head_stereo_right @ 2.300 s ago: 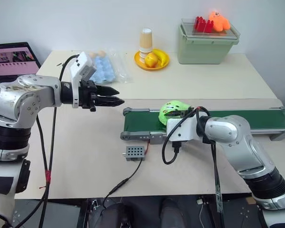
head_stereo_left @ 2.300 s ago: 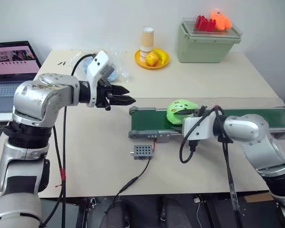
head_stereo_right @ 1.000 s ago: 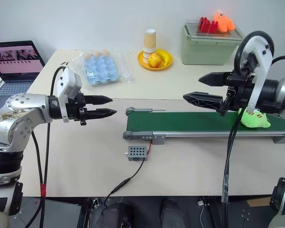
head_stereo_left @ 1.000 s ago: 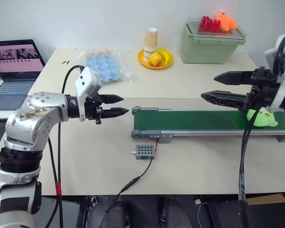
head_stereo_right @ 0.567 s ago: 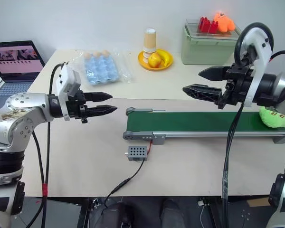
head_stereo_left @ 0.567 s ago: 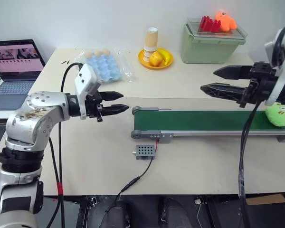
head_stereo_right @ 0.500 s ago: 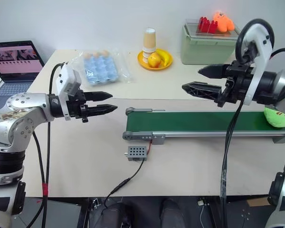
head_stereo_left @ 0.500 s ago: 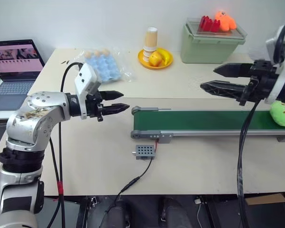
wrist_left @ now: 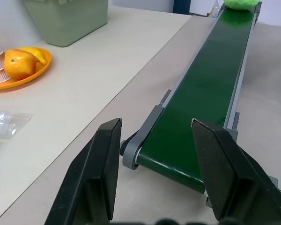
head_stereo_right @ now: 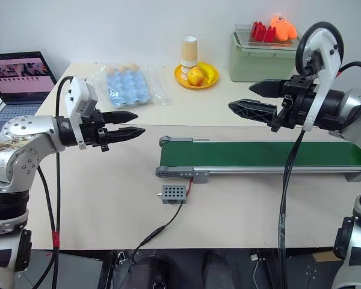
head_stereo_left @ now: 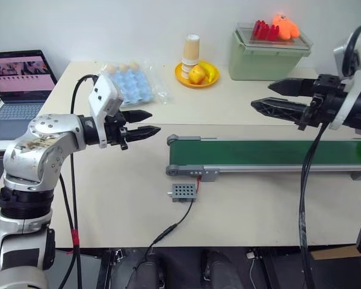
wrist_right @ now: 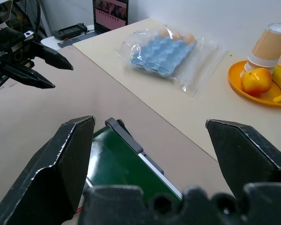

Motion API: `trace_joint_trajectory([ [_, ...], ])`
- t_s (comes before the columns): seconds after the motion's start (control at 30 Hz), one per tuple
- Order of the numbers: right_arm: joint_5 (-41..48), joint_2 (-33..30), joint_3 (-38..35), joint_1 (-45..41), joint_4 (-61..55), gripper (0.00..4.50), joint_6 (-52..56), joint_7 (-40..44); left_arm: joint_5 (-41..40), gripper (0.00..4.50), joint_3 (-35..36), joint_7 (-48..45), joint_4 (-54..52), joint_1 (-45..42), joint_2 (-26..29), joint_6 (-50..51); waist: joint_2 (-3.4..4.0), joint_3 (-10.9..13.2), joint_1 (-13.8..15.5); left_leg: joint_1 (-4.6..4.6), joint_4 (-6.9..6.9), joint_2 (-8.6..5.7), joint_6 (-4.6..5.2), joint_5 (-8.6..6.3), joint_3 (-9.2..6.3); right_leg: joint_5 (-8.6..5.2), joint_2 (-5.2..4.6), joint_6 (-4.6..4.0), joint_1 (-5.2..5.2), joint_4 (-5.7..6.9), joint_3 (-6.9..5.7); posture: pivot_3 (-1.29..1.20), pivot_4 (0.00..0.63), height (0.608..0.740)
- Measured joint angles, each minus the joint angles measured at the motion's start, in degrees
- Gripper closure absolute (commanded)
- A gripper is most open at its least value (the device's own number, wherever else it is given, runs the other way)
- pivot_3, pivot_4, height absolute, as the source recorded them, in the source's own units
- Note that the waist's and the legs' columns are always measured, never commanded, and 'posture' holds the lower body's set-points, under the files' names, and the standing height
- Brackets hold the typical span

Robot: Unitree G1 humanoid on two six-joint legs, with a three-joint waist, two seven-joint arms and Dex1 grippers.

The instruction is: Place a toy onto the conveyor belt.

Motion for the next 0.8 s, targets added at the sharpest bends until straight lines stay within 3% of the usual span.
trace_joint_trajectory([
  [0.8, -0.13, 0.11, 2.42, -1.58, 1.65, 0.06, -2.61, -0.2, -1.43, 1.99, 0.59, 1.73, 1.15, -2.82, -0.07, 1.06, 0.0, 0.0, -0.01, -0.02, 0.0, 0.0, 0.0, 0.0, 0.01, 0.0, 0.0, 0.01, 0.0, 0.01, -0.01, 0.0, 0.15, 0.734],
])
